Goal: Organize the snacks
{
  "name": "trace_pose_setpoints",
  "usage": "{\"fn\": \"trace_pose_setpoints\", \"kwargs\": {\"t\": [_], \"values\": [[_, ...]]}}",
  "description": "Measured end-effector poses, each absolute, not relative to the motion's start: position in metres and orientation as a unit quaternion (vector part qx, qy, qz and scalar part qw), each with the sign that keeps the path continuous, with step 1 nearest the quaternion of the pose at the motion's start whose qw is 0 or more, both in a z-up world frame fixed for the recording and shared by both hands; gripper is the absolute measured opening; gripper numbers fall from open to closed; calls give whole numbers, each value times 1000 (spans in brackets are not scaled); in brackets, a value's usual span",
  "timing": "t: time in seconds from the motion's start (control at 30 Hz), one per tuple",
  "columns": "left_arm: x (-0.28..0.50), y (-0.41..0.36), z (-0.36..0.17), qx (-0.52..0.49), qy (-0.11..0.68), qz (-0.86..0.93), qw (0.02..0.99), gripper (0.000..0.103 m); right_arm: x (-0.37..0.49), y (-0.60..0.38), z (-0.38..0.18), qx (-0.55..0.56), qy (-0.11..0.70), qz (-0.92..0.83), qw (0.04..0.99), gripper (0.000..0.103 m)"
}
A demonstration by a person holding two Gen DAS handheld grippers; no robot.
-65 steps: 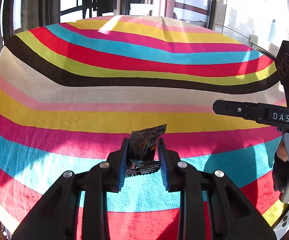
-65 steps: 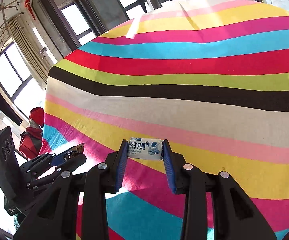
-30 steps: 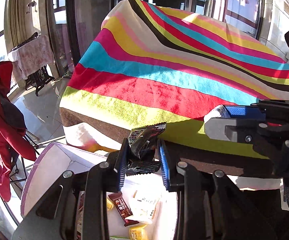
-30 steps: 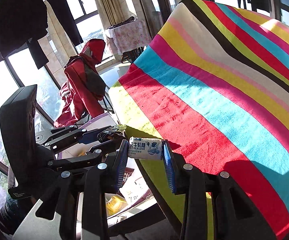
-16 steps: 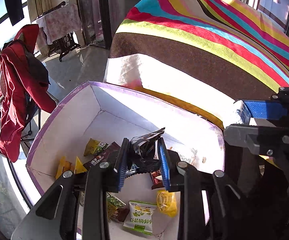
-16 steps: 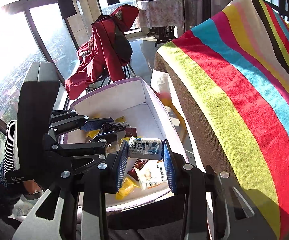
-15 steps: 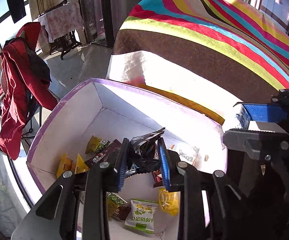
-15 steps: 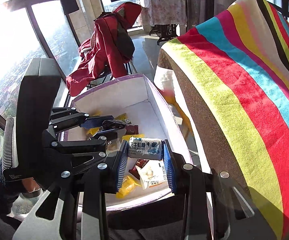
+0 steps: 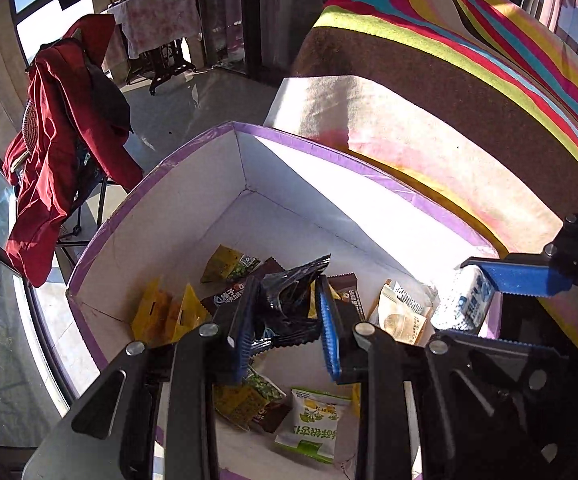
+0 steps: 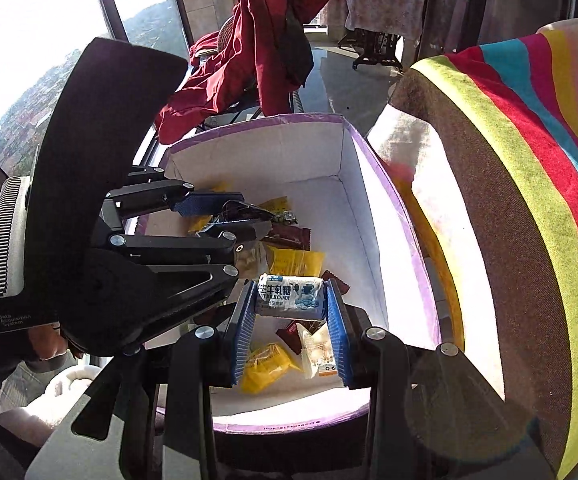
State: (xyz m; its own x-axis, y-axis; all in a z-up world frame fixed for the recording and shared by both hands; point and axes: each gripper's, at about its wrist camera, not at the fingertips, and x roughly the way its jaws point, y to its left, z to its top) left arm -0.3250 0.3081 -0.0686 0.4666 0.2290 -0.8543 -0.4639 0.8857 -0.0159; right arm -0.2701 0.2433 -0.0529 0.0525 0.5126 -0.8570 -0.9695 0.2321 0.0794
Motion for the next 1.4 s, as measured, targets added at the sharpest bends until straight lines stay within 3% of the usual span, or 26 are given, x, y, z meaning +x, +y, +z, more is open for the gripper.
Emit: {"fn": "trace_pose_setpoints", "kwargs": {"t": [0.13, 0.17, 0.2, 0.27, 0.4, 0.47, 0.63, 0.73, 0.9, 1.07, 1.4], "values": [[-332, 317, -65, -136, 457, 229, 849, 35, -272, 245, -51, -267, 412, 566, 662, 36], [-335, 320, -61, -139, 447, 239, 851, 50, -272, 243, -50, -266, 412, 565, 664, 37], [-340, 324, -54, -145, 431, 246, 856, 75, -270, 241, -48, -264, 413, 563, 666, 38], [-351, 332, -32, -150, 382, 260, 874, 100, -264, 235, -40, -244, 414, 561, 674, 66], [-360, 340, 8, -124, 341, 279, 889, 101, -258, 218, -13, -228, 390, 568, 688, 76], [-363, 342, 27, -118, 328, 281, 894, 101, -259, 208, 1, -233, 369, 569, 697, 86], [-381, 328, 82, -111, 256, 299, 912, 101, -265, 191, 23, -256, 361, 556, 704, 86], [-386, 326, 92, -157, 261, 301, 904, 101, -267, 187, 29, -256, 360, 536, 719, 86], [-365, 339, 41, -239, 346, 274, 865, 101, -254, 207, 4, -253, 409, 482, 733, 86], [-347, 327, -28, -228, 430, 295, 822, 101, -246, 216, -54, -299, 469, 417, 719, 86], [-333, 297, -80, -222, 484, 261, 805, 101, -252, 217, -109, -319, 525, 398, 681, 86]]}}
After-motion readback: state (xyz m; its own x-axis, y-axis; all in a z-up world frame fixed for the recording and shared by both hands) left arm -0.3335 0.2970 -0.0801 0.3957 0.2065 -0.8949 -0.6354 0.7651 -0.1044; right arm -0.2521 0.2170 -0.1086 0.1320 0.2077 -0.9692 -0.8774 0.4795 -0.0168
